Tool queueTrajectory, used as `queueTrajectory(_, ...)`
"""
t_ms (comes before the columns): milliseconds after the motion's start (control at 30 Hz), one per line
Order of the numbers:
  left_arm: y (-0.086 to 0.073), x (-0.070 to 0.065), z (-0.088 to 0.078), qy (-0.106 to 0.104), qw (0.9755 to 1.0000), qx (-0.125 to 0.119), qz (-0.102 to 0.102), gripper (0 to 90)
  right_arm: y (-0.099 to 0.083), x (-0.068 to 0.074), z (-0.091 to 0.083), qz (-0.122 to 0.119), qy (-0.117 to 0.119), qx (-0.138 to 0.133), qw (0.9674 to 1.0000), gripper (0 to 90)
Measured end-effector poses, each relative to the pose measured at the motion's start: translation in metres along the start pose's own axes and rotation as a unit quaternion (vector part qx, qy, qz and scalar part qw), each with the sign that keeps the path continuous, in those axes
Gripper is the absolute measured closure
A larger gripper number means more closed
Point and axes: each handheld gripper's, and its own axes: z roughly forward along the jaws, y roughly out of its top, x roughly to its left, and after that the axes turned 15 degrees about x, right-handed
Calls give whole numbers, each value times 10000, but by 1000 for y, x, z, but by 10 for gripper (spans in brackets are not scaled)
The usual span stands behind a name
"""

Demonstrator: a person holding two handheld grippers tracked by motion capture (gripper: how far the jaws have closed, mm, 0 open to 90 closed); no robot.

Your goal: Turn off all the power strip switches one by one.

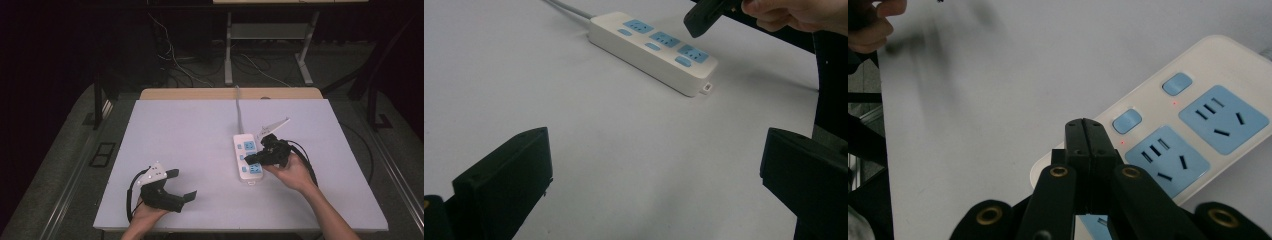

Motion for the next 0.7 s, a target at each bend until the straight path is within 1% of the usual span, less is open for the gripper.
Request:
queueTrajectory(233,0,0,0,8,10000,6,18,0,10,0,-7,-77,-65,12,9999,900)
queueTrajectory(367,0,0,-1,10,10000,2,17,0,14,-2,-10,-81,-78,1,9999,900)
queueTrajectory(433,0,0,-1,6,10000,5,12,0,17,-4,-12,-88,-86,-29,9999,900)
queueTrajectory(700,0,1,-1,6,10000,-4,6,0,28,-11,-16,-83,-84,36,9999,900)
